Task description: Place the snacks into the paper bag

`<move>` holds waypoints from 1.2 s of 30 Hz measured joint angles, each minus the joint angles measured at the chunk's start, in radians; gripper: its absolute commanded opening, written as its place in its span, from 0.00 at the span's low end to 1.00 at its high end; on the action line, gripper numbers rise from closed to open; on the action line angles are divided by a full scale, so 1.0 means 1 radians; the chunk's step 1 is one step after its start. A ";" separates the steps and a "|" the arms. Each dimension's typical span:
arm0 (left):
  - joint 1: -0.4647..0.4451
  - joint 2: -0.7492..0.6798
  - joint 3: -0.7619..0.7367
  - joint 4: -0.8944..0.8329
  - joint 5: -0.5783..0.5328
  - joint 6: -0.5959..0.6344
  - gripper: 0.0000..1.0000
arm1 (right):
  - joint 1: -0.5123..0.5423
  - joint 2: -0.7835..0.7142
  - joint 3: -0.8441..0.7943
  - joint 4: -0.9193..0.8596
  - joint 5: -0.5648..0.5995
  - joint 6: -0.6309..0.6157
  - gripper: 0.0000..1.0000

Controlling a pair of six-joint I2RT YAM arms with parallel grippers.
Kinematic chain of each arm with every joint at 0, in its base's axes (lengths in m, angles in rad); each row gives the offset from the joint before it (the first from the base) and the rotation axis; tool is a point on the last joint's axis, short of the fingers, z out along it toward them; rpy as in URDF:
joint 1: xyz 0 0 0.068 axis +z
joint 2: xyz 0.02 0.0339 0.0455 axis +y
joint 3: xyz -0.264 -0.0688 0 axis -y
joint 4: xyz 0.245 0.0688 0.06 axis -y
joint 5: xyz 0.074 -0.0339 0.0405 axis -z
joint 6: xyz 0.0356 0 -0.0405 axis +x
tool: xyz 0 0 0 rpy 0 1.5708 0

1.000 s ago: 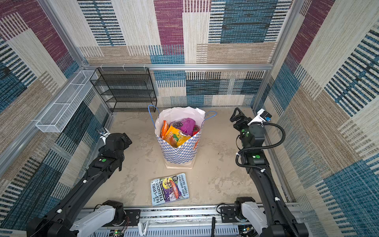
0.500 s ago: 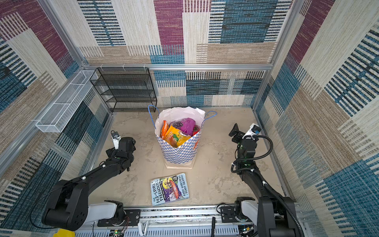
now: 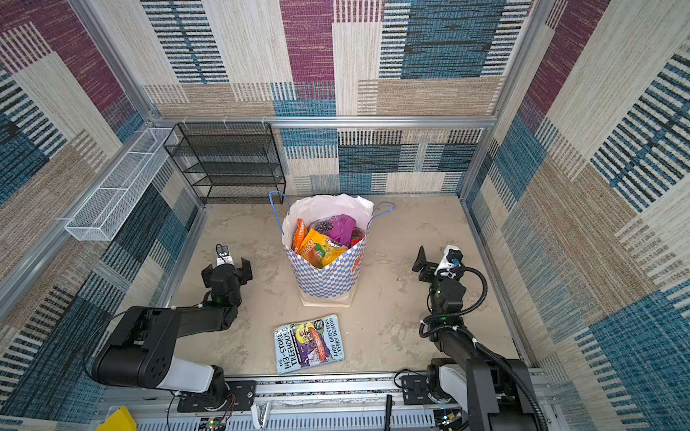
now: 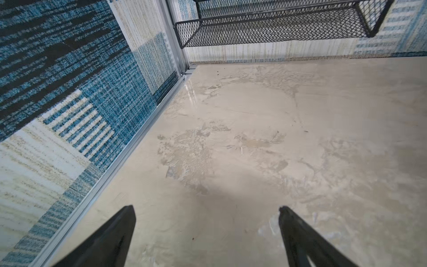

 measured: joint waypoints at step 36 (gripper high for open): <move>0.091 0.065 0.051 -0.014 0.245 -0.009 0.99 | -0.005 0.436 0.045 0.314 -0.287 -0.173 1.00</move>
